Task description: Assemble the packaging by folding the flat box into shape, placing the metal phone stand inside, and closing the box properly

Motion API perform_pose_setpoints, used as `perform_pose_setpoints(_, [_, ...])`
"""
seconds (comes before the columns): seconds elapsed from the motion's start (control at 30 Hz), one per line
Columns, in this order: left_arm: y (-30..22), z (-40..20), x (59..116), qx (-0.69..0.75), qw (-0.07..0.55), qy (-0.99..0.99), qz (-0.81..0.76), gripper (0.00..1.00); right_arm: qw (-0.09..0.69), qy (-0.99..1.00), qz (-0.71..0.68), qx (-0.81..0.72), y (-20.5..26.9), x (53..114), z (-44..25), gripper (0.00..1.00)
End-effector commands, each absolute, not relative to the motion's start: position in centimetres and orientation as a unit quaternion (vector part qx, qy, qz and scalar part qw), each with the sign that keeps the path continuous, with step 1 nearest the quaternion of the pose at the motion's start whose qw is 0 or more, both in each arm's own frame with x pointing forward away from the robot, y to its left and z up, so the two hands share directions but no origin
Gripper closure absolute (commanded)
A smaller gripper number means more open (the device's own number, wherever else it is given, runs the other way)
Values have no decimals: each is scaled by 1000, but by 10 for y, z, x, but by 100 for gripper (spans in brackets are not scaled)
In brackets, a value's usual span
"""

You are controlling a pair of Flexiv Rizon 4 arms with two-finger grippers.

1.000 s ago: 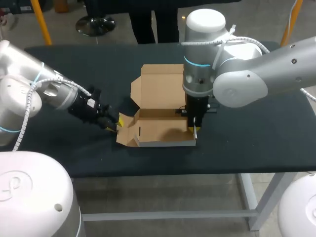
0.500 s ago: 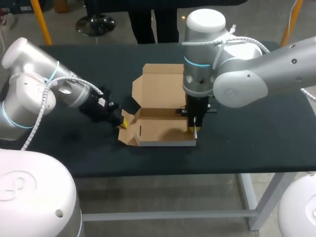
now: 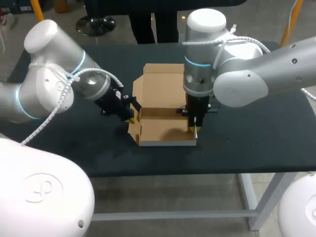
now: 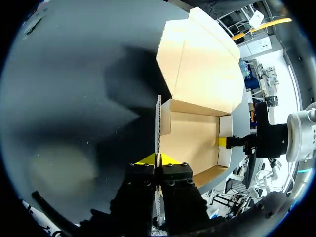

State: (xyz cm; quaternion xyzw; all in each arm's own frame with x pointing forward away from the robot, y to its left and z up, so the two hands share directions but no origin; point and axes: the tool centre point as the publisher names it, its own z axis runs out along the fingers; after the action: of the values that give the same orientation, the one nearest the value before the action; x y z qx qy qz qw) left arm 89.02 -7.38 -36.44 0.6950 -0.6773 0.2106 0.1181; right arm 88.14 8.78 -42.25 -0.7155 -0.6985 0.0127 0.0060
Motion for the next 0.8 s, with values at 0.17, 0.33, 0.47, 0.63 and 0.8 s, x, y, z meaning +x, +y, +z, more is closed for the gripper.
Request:
perform_pose_setpoints(0.17, [-86, -362, 884, 710, 49, -687, 146, 100, 7, -699, 16, -715, 91, 882, -422, 100])
perform_pose_setpoints(0.33, [-74, -356, 880, 703, 62, -690, 162, 62, 7, -699, 16, -715, 91, 882, -422, 100])
perform_pose_setpoints(0.47, [-50, -349, 880, 698, 87, -686, 185, 58, 7, -699, 16, -715, 91, 882, -422, 100])
perform_pose_setpoints(0.63, [-22, -347, 880, 694, 113, -680, 206, 51, 7, -699, 16, -715, 91, 882, -422, 100])
perform_pose_setpoints(0.8, [2, -352, 883, 682, 142, -679, 230, 55, 7, -699, 16, -715, 91, 882, -422, 100])
